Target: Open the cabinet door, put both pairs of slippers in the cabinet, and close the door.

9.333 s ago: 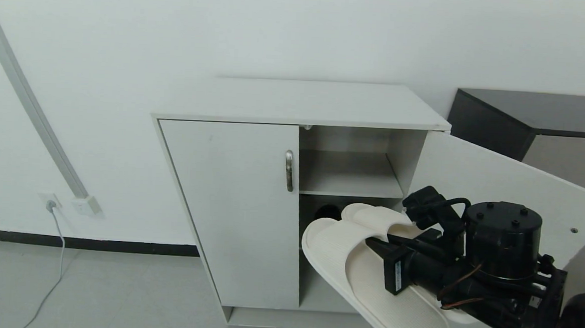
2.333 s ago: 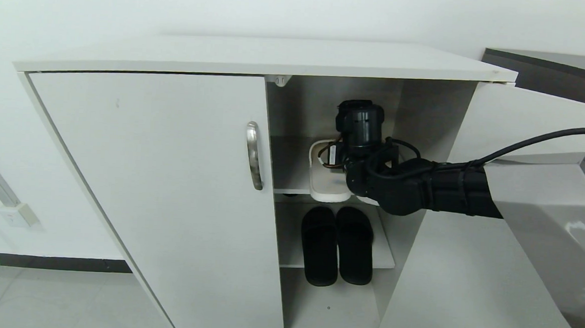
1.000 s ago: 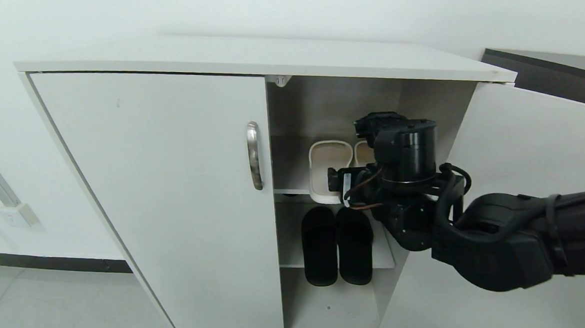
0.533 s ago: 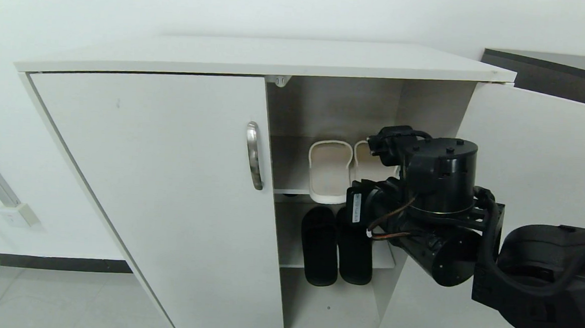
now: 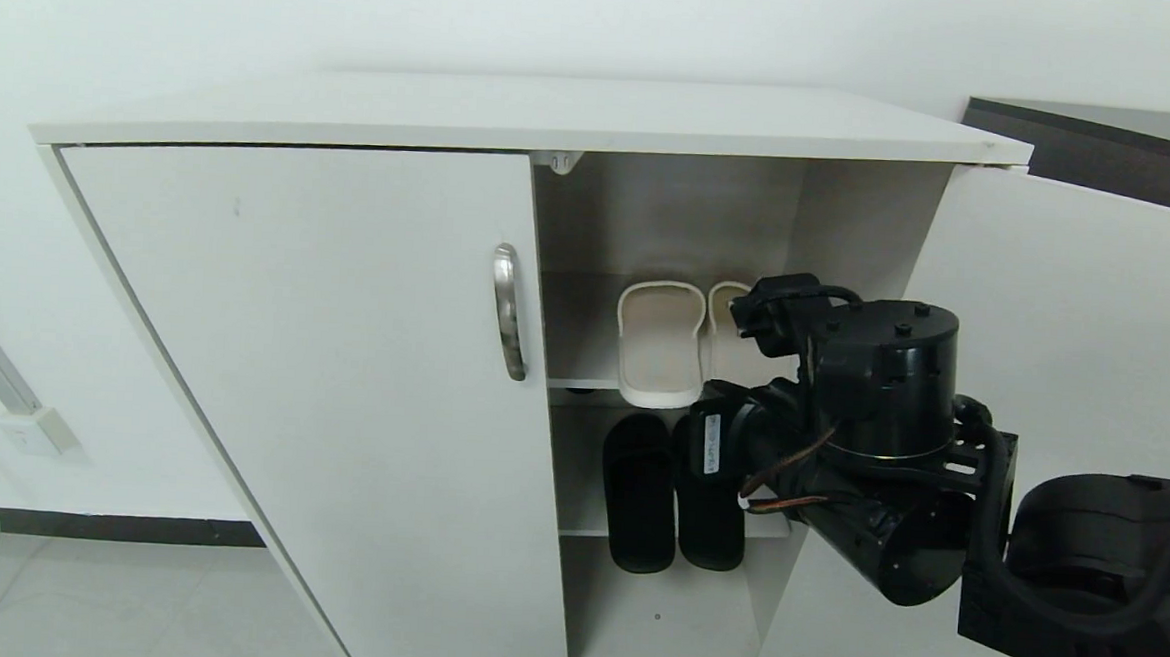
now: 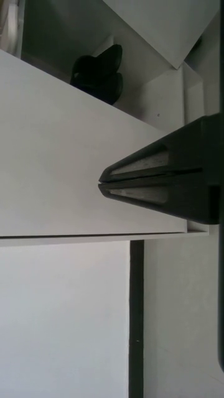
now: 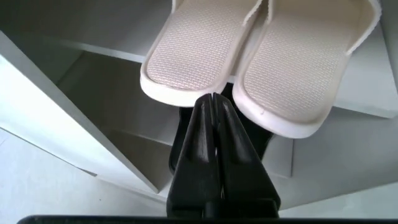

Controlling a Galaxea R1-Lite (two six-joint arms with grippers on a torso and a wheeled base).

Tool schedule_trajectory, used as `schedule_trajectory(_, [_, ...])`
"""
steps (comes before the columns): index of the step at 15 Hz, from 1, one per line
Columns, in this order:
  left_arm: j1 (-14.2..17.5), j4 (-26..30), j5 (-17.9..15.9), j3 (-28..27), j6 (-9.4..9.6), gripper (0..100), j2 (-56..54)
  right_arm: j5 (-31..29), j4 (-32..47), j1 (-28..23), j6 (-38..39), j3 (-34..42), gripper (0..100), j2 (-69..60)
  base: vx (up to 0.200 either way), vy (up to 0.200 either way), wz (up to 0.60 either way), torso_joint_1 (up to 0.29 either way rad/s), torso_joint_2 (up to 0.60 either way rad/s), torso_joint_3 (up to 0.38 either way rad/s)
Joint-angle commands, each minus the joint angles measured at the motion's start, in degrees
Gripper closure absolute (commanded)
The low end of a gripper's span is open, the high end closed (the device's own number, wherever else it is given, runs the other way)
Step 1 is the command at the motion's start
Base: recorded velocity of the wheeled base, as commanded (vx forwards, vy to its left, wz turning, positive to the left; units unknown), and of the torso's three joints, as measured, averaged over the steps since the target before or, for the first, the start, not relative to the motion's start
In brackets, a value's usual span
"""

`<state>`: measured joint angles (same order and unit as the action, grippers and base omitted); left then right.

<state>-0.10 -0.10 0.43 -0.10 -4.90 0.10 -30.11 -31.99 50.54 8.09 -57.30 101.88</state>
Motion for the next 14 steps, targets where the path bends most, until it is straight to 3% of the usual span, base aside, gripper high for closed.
schedule_trajectory(1, [0.01,0.01,0.01,0.01,-0.02,100,0.08,-0.04,0.00,0.26,-0.01,0.08,100,0.43,0.000,0.000,0.00,0.000,0.00,0.000])
schedule_trajectory(10, [0.01,0.01,0.01,0.01,-0.11,100,0.08,0.05,-0.09,0.35,0.26,0.69,100,1.31,-0.200,0.000,0.00,0.002,0.00,0.002])
schedule_trajectory(14, [0.01,0.01,0.01,0.01,-0.11,100,0.08,0.32,-4.75,0.35,-0.54,2.80,100,2.36,-0.200,0.000,0.00,0.001,0.00,0.005])
